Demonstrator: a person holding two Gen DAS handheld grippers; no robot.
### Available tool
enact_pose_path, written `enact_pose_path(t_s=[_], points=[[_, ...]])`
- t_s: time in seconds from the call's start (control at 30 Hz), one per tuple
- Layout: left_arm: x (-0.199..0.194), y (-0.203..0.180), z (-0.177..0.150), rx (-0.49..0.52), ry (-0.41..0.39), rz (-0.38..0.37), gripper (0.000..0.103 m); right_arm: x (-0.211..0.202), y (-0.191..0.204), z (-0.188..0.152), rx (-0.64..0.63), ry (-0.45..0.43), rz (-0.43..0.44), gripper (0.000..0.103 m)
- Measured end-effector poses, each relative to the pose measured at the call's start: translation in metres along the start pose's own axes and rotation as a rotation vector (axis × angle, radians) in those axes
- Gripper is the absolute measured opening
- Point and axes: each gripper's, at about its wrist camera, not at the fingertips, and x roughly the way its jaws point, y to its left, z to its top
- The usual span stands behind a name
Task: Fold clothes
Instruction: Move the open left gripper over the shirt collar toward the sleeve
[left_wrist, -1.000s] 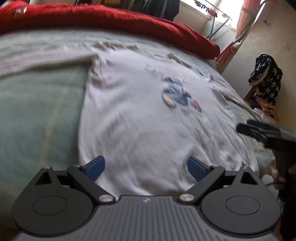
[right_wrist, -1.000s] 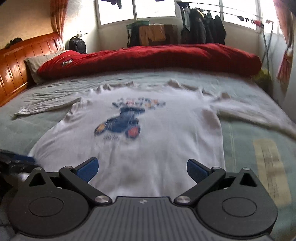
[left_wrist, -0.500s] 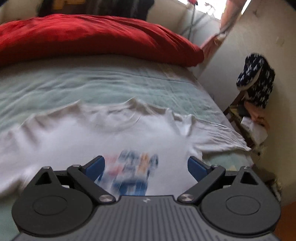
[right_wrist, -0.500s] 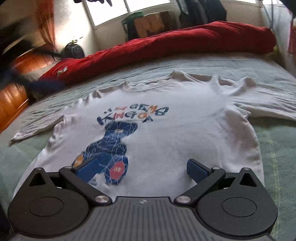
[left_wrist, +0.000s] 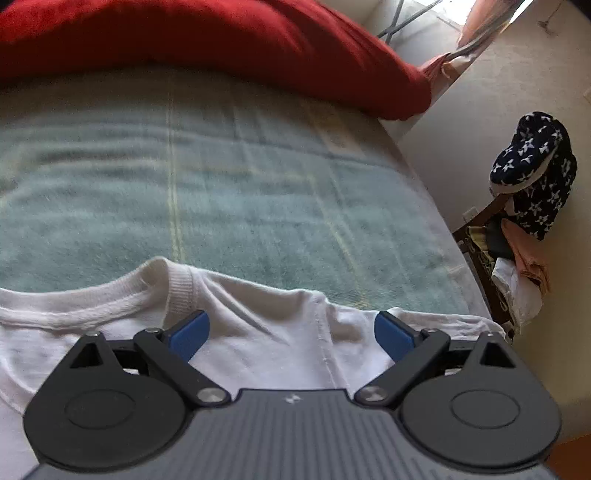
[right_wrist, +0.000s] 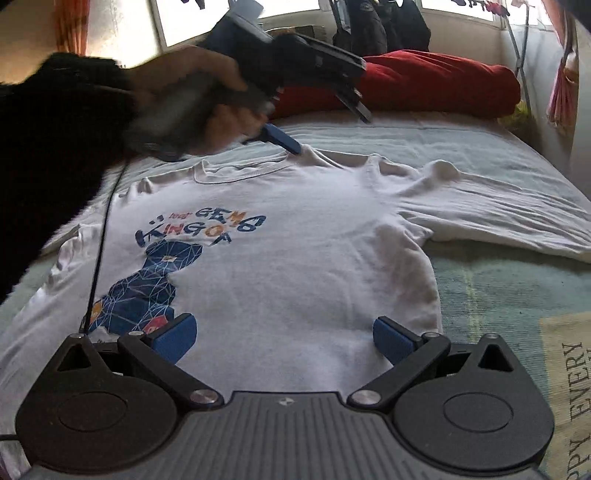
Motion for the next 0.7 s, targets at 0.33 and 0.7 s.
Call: enact_pose_path(t_s=[0.33,0.7], points=[[0.008,0.003,0.008,0.029,-0.063,0.036,0.095,0.005,0.004,-0.001,-0.016,0.005,-0.009,0.103],[0.011,-0.001,-0.015,0.135,0.009,0.046,0.096,0.007,0.004,-0.002,-0.025,0.003,-0.018,0.103]])
